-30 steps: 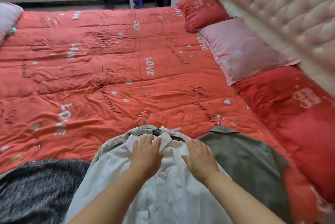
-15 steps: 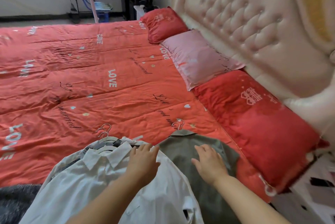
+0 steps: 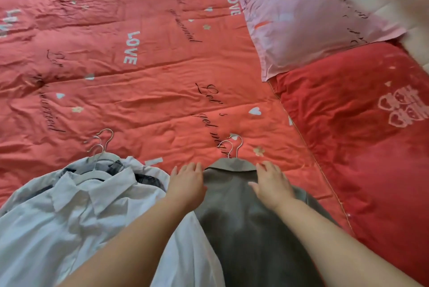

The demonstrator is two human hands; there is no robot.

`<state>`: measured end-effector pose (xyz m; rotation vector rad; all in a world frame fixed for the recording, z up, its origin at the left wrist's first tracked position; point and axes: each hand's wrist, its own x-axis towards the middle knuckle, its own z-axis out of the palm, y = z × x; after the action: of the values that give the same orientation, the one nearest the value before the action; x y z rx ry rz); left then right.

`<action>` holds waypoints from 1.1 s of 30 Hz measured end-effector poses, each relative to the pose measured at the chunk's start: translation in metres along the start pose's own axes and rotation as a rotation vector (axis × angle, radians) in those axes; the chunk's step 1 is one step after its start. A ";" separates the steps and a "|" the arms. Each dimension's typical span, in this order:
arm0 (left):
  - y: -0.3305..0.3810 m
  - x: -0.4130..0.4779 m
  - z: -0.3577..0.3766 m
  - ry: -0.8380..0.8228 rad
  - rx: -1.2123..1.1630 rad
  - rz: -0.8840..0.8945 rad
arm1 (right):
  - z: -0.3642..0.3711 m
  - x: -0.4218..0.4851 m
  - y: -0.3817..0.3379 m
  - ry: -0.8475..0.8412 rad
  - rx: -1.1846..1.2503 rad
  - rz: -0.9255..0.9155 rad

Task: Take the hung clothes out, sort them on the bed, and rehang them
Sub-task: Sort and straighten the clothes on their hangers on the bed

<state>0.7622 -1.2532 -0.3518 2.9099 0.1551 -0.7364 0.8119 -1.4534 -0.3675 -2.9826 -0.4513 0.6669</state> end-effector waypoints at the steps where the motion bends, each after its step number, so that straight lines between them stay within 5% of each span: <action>1: -0.001 0.012 0.007 -0.019 -0.002 -0.014 | 0.009 0.012 0.002 0.001 -0.006 -0.005; 7: 0.000 0.056 0.053 -0.117 -0.067 -0.046 | 0.056 0.042 0.009 -0.019 0.029 -0.001; 15: -0.003 0.064 0.070 -0.041 -0.074 -0.048 | 0.061 0.048 0.015 -0.019 0.011 -0.003; 27: -0.001 0.039 0.010 -0.010 -0.319 0.049 | 0.001 0.001 0.016 0.394 0.076 -0.168; 33: 0.023 -0.006 -0.048 0.167 -0.356 0.218 | -0.064 -0.061 0.022 0.566 0.086 -0.156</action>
<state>0.7828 -1.2685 -0.3045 2.5894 -0.0146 -0.3849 0.7917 -1.4919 -0.2873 -2.8315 -0.5764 -0.1714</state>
